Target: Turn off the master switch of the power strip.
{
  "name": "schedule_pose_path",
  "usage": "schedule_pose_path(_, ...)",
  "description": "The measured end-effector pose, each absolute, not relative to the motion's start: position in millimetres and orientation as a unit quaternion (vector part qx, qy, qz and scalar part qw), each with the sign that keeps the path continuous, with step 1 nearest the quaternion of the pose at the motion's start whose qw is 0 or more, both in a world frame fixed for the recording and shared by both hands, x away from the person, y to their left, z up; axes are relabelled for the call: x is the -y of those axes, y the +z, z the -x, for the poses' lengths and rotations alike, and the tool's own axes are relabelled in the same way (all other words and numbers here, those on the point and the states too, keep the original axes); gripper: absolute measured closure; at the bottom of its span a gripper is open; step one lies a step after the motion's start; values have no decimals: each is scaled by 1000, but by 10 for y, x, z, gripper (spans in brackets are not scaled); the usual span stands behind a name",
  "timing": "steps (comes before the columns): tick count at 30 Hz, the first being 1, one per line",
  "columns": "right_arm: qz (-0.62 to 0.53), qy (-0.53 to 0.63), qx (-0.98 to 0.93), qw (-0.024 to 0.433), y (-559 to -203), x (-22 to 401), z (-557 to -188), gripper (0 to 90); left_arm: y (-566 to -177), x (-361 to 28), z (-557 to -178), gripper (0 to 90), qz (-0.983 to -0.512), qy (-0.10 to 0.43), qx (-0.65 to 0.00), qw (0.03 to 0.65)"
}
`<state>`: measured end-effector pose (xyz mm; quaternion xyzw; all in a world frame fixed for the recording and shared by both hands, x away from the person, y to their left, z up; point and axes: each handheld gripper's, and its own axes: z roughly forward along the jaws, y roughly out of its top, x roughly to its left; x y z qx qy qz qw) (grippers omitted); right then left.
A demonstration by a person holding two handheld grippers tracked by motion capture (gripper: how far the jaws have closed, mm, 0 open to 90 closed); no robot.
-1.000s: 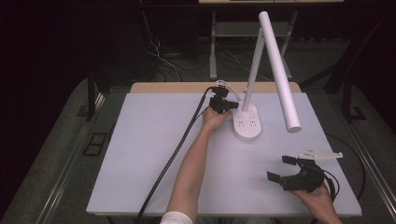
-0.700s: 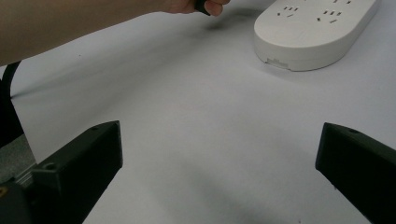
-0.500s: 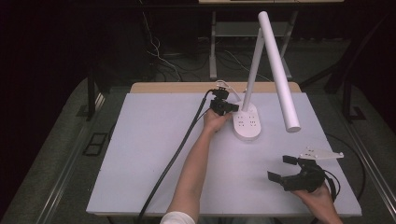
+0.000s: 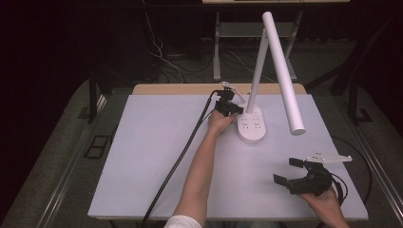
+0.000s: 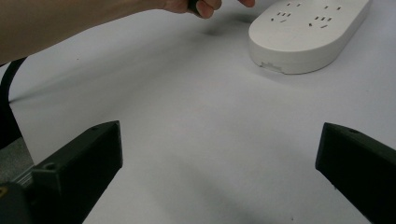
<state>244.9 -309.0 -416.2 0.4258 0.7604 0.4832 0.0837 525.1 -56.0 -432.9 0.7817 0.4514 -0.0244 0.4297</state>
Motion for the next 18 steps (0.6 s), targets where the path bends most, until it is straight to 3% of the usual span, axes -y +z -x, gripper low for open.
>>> schedule_pose_path(18, -430, 486, -756, 84, -4159, 3116, -2442, 0, -4296, 588, -5255, 900, -779, -15, -455, 431)
